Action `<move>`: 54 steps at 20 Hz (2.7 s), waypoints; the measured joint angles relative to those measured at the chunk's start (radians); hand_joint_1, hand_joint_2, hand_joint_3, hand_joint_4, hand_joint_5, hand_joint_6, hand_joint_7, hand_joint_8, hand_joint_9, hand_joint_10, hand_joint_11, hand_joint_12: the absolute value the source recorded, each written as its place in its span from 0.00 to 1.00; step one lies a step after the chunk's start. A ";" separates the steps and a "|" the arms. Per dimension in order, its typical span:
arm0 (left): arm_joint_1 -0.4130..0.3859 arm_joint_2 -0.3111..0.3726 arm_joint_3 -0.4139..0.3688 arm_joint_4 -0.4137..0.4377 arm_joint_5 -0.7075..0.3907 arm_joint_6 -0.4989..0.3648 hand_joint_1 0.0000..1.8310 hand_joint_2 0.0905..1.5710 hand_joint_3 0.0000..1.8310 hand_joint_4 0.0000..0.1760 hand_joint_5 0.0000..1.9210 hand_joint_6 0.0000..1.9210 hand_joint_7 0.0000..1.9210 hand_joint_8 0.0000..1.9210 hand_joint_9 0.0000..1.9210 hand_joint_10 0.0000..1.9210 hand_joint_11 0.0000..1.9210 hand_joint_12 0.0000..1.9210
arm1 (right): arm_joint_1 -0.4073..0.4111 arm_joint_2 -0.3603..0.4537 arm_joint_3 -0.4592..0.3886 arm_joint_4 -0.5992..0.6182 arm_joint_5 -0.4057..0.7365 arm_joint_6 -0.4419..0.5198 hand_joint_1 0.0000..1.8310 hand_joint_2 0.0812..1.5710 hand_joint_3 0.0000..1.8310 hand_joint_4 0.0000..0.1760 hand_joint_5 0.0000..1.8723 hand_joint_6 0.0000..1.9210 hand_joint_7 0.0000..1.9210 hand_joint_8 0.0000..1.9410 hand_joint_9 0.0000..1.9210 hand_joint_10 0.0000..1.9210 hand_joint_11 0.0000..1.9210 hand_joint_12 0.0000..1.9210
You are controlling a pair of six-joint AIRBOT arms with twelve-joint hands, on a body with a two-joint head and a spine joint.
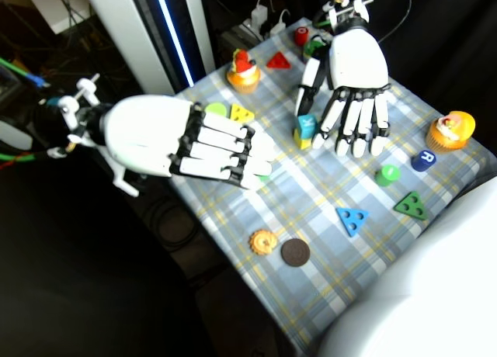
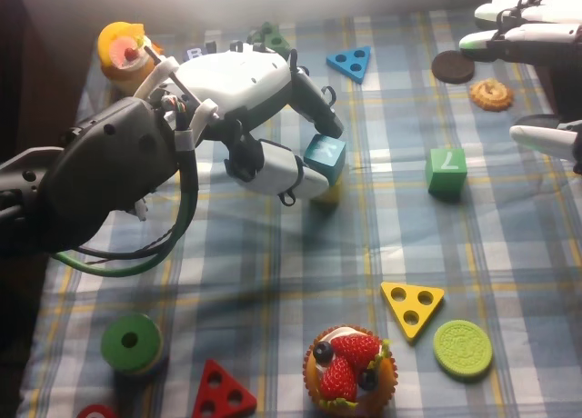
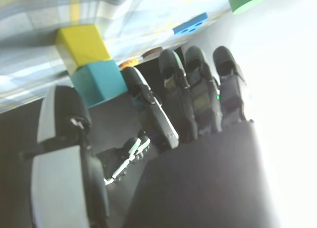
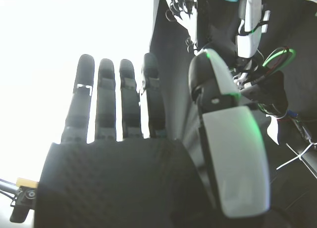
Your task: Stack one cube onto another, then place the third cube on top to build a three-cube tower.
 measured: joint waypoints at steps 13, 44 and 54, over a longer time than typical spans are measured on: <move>0.140 0.338 -0.311 0.249 -0.396 -0.377 0.31 0.50 0.00 1.00 0.00 0.00 0.03 0.00 0.03 0.00 0.04 0.02 | 0.086 -0.123 0.073 0.002 -0.204 -0.034 0.42 0.59 0.00 0.14 0.29 0.00 0.18 0.00 0.16 0.00 0.00 0.46; 0.309 0.431 -0.362 0.267 -0.663 -0.719 0.39 0.50 0.01 0.72 0.08 0.01 0.06 0.00 0.04 0.00 0.02 0.04 | 0.257 -0.224 0.166 -0.153 -0.410 0.012 0.65 0.63 0.00 0.00 0.64 0.33 0.47 0.01 0.36 0.01 0.00 0.66; 0.332 0.450 -0.361 0.255 -0.665 -0.721 0.40 0.47 0.00 1.00 0.05 0.00 0.08 0.00 0.07 0.00 0.00 0.27 | 0.447 -0.323 0.248 -0.555 -0.363 0.288 0.66 0.61 0.00 0.00 0.69 0.22 0.44 0.00 0.34 0.00 0.01 0.55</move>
